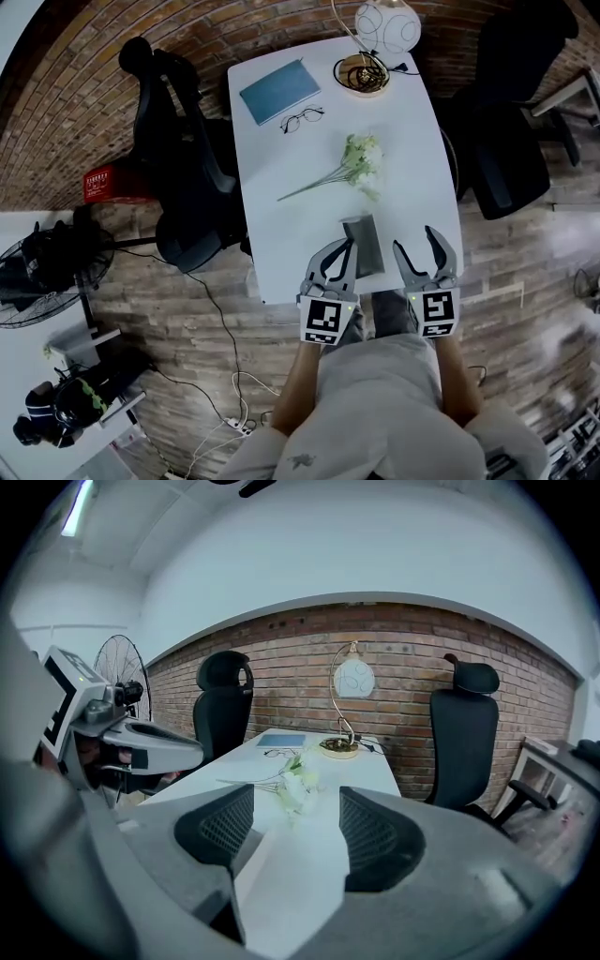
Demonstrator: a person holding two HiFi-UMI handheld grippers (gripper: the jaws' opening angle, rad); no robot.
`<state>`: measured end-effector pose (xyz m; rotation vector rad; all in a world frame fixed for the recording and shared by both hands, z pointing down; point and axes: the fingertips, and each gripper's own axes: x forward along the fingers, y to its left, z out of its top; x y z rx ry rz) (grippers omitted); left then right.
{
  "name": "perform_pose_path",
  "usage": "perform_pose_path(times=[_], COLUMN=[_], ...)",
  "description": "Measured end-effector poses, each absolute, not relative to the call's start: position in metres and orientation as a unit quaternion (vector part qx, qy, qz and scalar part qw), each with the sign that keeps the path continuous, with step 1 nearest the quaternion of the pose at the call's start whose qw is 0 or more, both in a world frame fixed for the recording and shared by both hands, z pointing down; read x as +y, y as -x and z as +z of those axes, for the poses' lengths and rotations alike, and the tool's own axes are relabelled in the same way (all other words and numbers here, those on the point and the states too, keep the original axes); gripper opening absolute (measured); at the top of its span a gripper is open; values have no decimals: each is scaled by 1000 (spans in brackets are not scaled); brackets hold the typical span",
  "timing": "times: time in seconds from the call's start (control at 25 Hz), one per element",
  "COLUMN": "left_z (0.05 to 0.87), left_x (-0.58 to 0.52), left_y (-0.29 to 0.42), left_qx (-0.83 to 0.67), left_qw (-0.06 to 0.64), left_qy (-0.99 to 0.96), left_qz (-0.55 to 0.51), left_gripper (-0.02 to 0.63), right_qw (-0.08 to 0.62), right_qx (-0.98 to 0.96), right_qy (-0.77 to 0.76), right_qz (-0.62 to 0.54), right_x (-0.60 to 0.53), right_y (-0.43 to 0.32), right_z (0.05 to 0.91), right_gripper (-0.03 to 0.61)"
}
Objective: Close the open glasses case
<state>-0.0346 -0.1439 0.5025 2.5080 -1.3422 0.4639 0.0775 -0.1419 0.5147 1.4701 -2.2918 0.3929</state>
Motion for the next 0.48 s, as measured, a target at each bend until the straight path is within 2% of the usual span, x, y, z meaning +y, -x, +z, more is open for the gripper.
perform_pose_path(times=[0.48], left_z=[555], left_x=[-141], left_y=[20], left_qx=[-439], left_qw=[158], left_qy=[-864], left_qz=[188], left_gripper=[3], right_qw=[215], right_qx=[-811], right_qy=[-521], right_qz=[157], right_x=[-141], right_y=[-77], right_z=[558], right_gripper=[287])
